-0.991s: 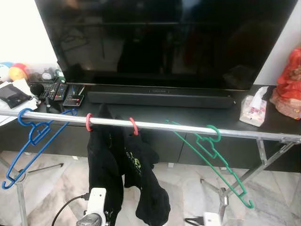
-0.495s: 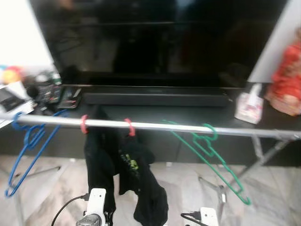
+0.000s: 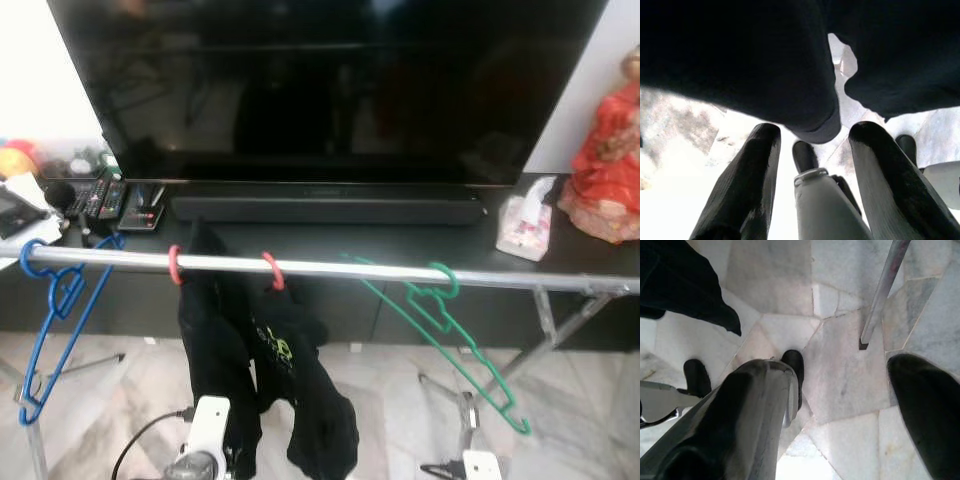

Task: Hang hanger

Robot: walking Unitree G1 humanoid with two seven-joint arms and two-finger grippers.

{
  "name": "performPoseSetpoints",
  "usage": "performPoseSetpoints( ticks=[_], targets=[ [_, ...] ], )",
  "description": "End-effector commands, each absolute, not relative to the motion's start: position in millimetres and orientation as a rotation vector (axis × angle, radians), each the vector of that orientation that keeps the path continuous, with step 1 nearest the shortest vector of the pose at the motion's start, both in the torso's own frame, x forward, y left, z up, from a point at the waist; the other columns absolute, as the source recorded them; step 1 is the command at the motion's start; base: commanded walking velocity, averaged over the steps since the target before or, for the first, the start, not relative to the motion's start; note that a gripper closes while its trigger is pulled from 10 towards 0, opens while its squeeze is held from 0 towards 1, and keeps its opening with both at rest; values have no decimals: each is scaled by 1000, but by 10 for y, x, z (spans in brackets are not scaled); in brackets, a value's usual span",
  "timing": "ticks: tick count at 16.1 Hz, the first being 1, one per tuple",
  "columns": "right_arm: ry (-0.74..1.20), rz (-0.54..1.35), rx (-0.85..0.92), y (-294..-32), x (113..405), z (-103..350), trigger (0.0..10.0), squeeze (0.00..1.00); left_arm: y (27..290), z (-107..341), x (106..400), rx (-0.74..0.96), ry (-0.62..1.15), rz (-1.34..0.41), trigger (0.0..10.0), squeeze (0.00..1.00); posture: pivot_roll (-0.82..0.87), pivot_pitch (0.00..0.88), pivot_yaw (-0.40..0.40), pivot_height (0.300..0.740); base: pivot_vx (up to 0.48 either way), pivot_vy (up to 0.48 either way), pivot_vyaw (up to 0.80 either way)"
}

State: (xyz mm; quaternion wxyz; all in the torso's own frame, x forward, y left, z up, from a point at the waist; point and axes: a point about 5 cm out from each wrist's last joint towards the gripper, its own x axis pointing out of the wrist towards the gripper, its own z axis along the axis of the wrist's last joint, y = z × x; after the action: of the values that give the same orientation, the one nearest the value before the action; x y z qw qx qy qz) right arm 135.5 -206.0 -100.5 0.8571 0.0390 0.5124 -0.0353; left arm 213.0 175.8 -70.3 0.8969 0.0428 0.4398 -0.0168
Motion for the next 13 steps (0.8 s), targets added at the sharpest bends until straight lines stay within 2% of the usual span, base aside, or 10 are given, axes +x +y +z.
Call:
performPoseSetpoints(
  ticks=[1, 6, 12, 13],
  targets=[
    [1097, -71, 94, -1979, 1320, -1032, 10000, 0, 1740, -714, 2114, 98, 918, -53, 10000, 0, -79, 0, -20, 740, 0, -285, -594],
    [1089, -46, 106, -1573, 1412, -1044, 10000, 0, 1742, -713, 2115, 101, 916, -57, 10000, 0, -78, 0, -22, 740, 0, -307, 0],
    [1077, -43, 102, -1574, 1483, -1020, 10000, 0, 1742, -712, 2117, 108, 913, -56, 10000, 0, -75, 0, -23, 740, 0, -315, 0],
    [1073, -41, 103, -1576, 1500, -1014, 10000, 0, 1746, -712, 2115, 104, 911, -45, 10000, 0, -75, 0, -22, 740, 0, 0, 0]
  ],
)
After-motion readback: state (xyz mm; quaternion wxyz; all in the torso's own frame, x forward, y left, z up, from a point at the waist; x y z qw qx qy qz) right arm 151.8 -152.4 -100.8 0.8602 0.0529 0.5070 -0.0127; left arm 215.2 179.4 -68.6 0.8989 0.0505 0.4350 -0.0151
